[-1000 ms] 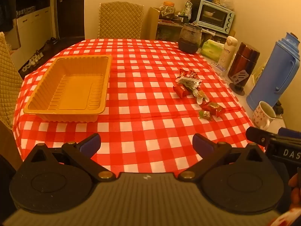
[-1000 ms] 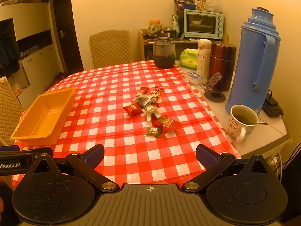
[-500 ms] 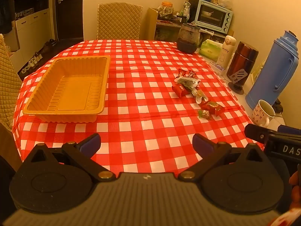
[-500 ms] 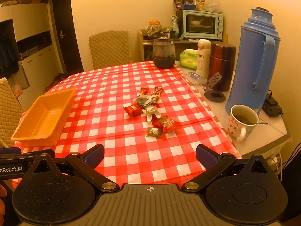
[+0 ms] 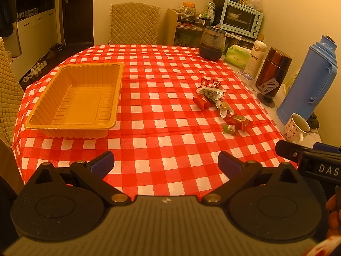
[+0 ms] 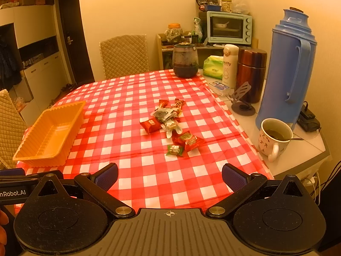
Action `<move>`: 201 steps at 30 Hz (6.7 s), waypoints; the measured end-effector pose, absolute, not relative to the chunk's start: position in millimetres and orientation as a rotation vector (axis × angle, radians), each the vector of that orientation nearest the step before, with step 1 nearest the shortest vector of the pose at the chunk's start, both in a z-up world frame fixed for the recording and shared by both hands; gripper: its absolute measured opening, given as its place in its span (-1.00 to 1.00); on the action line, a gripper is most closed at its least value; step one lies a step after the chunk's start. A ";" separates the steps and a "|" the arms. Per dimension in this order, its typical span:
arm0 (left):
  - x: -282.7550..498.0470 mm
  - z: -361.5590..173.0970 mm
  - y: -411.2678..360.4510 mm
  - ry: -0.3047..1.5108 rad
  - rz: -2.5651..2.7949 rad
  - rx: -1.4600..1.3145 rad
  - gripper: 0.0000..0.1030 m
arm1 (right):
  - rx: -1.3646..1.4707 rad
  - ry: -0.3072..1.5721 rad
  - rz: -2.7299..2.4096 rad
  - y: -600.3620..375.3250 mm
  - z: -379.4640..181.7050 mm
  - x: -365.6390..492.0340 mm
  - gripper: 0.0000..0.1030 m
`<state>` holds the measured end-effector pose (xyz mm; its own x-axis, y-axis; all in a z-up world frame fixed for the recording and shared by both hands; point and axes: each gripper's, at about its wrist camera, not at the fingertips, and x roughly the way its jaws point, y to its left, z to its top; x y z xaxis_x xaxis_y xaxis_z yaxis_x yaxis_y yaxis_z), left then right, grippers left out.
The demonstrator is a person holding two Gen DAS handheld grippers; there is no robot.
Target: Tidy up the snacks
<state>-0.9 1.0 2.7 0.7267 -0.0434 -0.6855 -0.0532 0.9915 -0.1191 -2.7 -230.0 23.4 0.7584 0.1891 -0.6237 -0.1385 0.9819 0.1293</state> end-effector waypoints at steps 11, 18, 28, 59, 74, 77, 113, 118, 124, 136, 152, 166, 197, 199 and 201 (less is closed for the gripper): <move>-1.0 2.9 -0.7 0.753 0.006 -0.132 1.00 | 0.083 0.689 0.180 -231.0 23.6 -2.1 0.99; -0.7 4.6 -1.6 0.753 0.006 -0.133 1.00 | 0.083 0.689 0.179 -231.2 23.8 -2.2 0.99; -0.9 4.3 -1.4 0.752 0.006 -0.134 1.00 | 0.085 0.688 0.178 -231.9 23.1 -2.8 0.99; -1.3 4.6 -1.3 0.751 0.006 -0.136 1.00 | 0.086 0.690 0.177 -232.5 23.0 -2.4 0.99; 0.8 4.8 -1.7 0.757 -0.007 -0.146 1.00 | 0.089 0.695 0.175 -233.7 20.5 -1.3 0.99; 6.6 5.6 -1.6 0.756 -0.018 -0.155 1.00 | 0.092 0.680 0.170 -237.2 20.0 1.7 0.99; 189.0 -100.6 -57.5 0.845 -0.363 0.011 0.61 | -0.182 0.872 0.524 -267.2 -97.7 224.2 -0.38; 204.0 -108.3 -81.5 0.819 -0.502 0.065 0.48 | -0.132 0.862 0.485 -284.7 -97.7 224.9 -0.46; 211.8 -121.1 -119.6 0.764 -0.660 0.246 0.10 | -0.103 0.856 0.419 -306.6 -94.7 214.7 -0.46; 212.2 -129.4 -142.2 0.748 -0.718 0.361 -0.61 | -0.049 0.853 0.366 -316.0 -98.5 203.1 -0.46; 181.4 -74.4 -57.5 0.792 -0.393 0.130 -0.65 | -0.030 0.748 0.397 -282.8 -29.3 186.3 -0.48; 123.4 -0.2 61.7 0.717 -0.147 0.025 -0.65 | -0.029 0.666 0.614 -153.3 30.6 157.6 -0.48; 122.2 -32.0 220.7 0.755 0.068 -0.087 -0.64 | 0.020 0.753 0.805 41.2 -31.7 170.6 -0.48; 123.6 -35.4 223.8 0.757 0.066 -0.094 -0.64 | 0.019 0.757 0.803 44.1 -34.9 173.4 -0.48; 125.6 -37.3 224.8 0.759 0.066 -0.097 -0.64 | 0.028 0.759 0.805 45.3 -35.1 176.3 -0.48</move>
<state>125.6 224.8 -37.3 0.7238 0.0252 -0.6896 -0.0951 0.9934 -0.0635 176.3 45.3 -35.1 0.4478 0.6600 -0.6032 -0.6405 0.7075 0.2986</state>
